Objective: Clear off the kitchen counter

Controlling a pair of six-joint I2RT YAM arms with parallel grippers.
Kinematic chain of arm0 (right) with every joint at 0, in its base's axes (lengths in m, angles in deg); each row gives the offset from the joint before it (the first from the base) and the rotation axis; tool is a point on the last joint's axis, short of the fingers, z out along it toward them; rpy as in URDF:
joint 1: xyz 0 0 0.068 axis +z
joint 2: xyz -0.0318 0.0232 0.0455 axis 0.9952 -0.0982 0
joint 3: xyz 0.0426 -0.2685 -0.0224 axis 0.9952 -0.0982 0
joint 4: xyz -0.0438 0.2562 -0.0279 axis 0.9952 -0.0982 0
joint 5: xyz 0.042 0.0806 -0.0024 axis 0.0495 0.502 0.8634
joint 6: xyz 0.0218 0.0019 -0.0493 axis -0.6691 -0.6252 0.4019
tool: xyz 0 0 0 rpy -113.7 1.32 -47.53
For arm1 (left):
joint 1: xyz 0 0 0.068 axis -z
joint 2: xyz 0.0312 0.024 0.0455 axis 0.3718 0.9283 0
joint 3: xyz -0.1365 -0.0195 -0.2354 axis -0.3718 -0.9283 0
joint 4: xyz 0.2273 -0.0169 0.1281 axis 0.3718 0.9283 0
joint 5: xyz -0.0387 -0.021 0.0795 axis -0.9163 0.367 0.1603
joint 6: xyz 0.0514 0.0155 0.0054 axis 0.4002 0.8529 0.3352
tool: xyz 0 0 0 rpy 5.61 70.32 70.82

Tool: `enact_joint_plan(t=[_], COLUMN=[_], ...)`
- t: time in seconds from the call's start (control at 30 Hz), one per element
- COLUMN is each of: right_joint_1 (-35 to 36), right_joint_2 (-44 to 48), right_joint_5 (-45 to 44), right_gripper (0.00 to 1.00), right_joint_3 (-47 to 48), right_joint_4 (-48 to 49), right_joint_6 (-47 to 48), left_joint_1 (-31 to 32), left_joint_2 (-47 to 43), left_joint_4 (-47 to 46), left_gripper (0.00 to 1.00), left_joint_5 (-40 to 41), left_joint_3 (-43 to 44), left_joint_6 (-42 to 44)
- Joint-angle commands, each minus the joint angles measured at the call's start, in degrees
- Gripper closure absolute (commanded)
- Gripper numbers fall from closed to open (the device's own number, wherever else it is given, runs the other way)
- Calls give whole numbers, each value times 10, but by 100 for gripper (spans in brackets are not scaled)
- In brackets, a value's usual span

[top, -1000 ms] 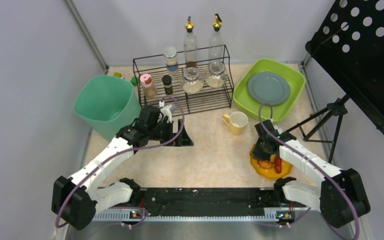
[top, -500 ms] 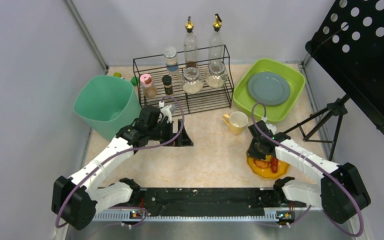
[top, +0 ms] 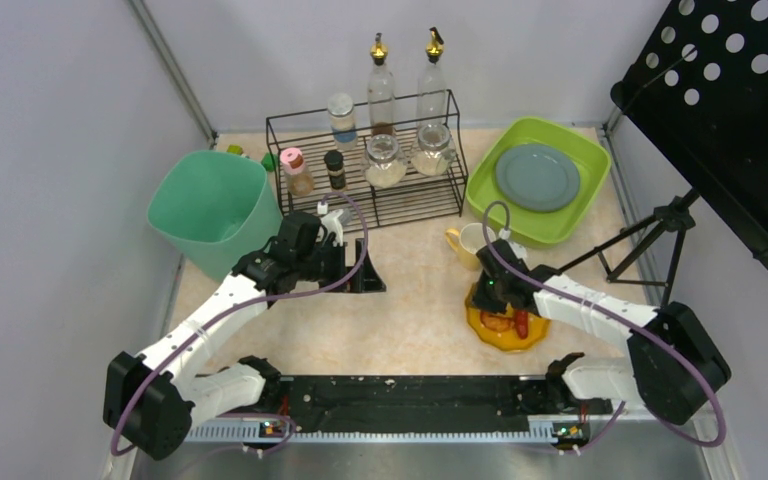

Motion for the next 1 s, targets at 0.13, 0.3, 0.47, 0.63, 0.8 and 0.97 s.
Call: enact_joint_plan(t=[0.13,0.3,0.47,0.63,0.8,0.97], right_joint_1=[95,154,193,226,244,253], right_joint_2=[-125,-198,-264,-313,-335,-317], right_joint_5=[49,48,64,75,85,78], right_gripper=[100,100,100,100,100,100], right_joint_3=[11,69,133,200,236,265], right_joint_4=[82,109,142,149,153,137], right_joint_6=[-55,-71,-79,-74,-73,-61], left_joint_1=[2,2,1,0,0,0], left_joint_2=[-9,-25,-35,-80,-126,-165], left_joint_4=[4,24,75,91,122,132], left_gripper=[1,1,1,1,1,1], left_joint_5=[14,45,104,147,170,190], left_joint_3=[17,25,40,23,17,10], left_joint_6=[13,8,-5,-27,-37,-50])
